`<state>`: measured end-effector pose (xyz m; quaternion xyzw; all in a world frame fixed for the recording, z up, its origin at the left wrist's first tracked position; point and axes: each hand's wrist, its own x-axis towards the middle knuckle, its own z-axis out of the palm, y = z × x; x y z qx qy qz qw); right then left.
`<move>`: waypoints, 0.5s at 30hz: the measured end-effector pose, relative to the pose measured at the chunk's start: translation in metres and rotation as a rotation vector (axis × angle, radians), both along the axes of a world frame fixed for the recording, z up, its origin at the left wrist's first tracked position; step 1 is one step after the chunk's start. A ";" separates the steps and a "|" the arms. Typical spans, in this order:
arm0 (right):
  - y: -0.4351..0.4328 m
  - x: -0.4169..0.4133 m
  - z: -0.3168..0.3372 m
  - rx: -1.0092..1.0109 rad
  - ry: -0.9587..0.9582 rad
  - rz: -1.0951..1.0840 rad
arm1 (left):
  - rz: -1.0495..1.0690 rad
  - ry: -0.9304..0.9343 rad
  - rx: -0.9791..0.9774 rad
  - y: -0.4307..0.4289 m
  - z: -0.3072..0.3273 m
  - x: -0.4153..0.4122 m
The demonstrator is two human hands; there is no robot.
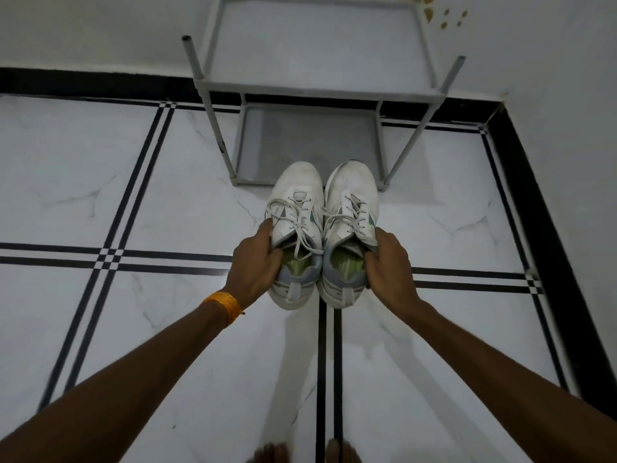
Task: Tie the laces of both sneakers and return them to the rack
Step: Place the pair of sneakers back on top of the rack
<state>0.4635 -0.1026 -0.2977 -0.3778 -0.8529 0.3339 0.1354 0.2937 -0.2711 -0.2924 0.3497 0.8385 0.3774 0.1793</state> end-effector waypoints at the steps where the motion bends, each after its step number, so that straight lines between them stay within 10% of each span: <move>1: -0.001 0.000 0.022 0.006 0.001 0.004 | -0.004 0.001 0.005 0.000 0.023 0.002; 15: 0.130 -0.101 0.334 -0.002 -0.023 0.052 | 0.060 0.007 0.027 0.125 0.324 -0.092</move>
